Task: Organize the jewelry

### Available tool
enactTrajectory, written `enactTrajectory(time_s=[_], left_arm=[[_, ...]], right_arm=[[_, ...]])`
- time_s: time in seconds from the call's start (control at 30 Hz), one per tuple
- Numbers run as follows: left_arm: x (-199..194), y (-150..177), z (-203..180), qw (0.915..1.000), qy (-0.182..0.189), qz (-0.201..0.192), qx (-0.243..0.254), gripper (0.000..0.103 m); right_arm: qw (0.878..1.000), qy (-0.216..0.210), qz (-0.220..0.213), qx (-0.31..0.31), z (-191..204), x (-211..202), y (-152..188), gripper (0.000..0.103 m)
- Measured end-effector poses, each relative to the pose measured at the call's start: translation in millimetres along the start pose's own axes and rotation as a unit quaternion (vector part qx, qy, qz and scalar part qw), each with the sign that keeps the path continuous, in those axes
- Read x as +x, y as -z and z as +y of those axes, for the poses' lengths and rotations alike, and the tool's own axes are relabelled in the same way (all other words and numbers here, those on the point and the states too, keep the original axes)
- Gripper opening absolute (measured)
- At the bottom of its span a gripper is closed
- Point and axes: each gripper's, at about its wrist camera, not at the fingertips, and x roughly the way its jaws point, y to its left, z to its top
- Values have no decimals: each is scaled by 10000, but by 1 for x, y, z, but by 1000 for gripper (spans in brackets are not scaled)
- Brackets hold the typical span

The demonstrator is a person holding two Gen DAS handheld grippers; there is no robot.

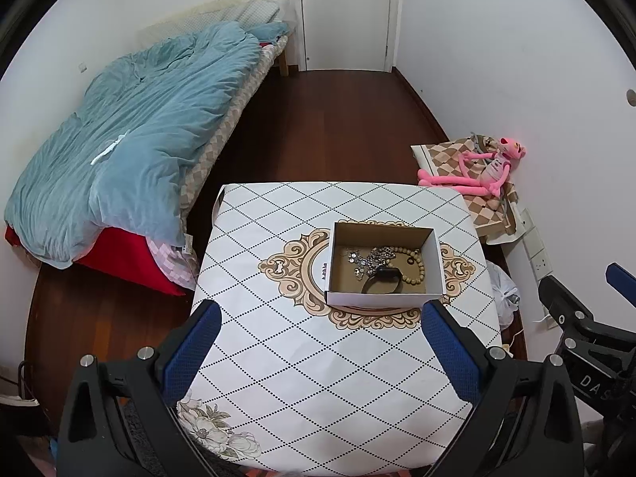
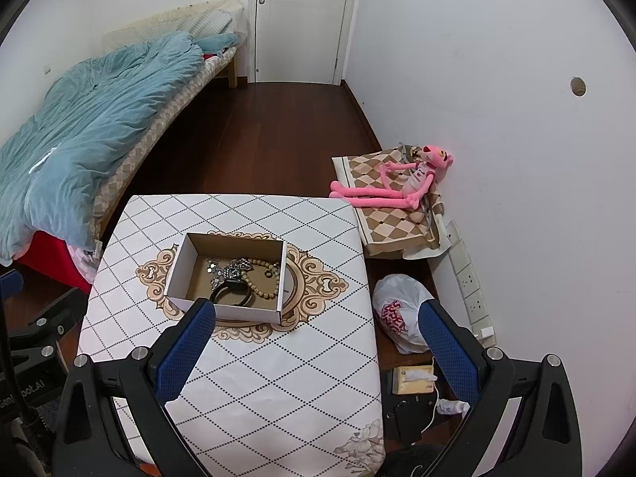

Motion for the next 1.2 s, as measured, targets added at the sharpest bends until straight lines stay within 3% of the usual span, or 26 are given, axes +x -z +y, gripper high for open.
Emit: enactTrajectory(time_s=[1.2], left_arm=[[11, 3, 2, 9999, 9, 157, -11, 102]], right_arm=[[10000, 32, 75, -16, 2, 7, -2, 103]])
